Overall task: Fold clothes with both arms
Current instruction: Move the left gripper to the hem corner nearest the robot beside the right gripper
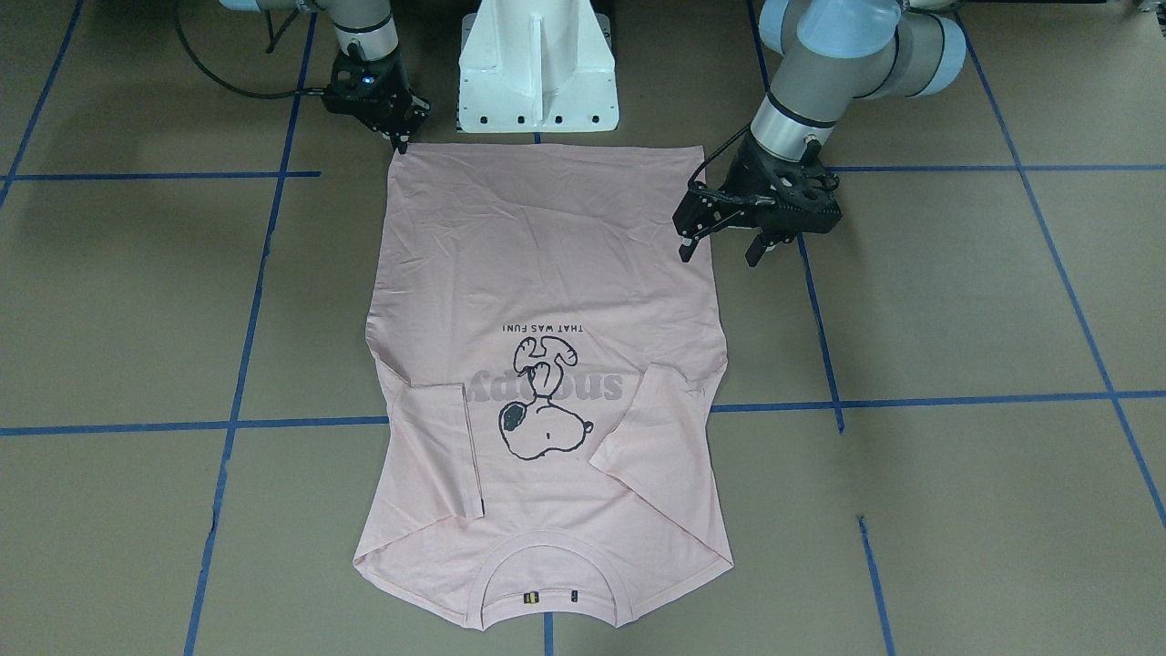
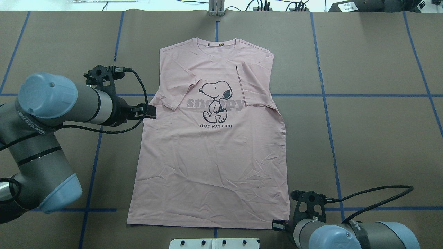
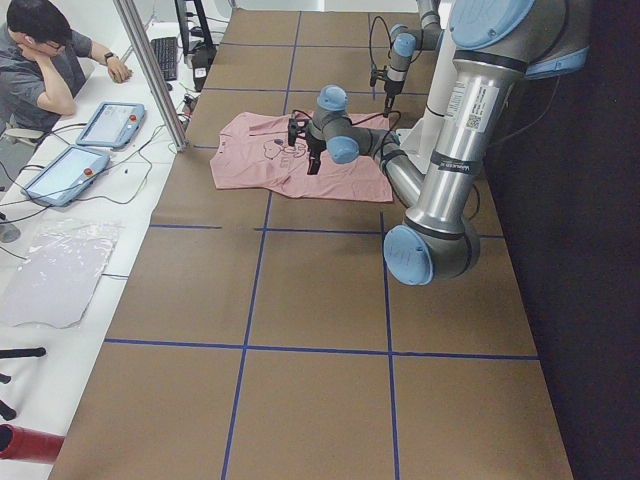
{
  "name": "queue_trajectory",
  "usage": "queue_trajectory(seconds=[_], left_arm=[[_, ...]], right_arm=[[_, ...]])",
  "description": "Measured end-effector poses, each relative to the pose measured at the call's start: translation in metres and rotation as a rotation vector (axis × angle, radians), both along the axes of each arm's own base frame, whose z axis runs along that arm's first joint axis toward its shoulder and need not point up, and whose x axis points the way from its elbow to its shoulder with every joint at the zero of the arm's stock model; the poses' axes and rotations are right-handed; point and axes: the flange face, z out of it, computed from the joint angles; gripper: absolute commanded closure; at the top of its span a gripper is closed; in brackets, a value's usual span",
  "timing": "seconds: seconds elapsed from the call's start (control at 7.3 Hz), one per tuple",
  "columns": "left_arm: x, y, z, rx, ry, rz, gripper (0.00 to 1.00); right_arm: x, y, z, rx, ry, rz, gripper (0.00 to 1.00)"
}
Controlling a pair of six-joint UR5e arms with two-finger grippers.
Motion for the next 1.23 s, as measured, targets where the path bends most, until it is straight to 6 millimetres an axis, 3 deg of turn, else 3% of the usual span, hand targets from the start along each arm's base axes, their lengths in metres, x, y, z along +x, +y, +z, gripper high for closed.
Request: queue_trajectory(seconds=[0.27,0.41,0.68,0.82,0.96,1.23], left_arm=[[0.0,0.006,0.01,-0.02,-0.01,-0.002,0.0],[0.006,0.028,0.027,-0.058,-0.027,0.001,0.0],[0.032,0.117,0.06,-0.162,-0.059,0.005,0.0],[0.049,0.157,0.064,-0.21,-0.055,-0.009,0.0],[0.061,0.186,0.064,-0.236,-0.046,-0.023,0.0],[0.072,0.212,0.065,-0.252,-0.045,-0.024,0.0]], right_arm=[[0.008,-0.007,-0.009,0.003,-0.019,0.017,1.0],[0.015,-0.012,-0.016,0.001,-0.033,0.024,1.0],[0.021,-0.015,-0.024,-0.001,-0.054,0.025,1.0],[0.021,-0.015,-0.026,-0.002,-0.058,0.024,1.0],[0.022,-0.015,-0.026,-0.003,-0.06,0.023,1.0],[0.023,-0.015,-0.027,-0.003,-0.062,0.023,1.0]])
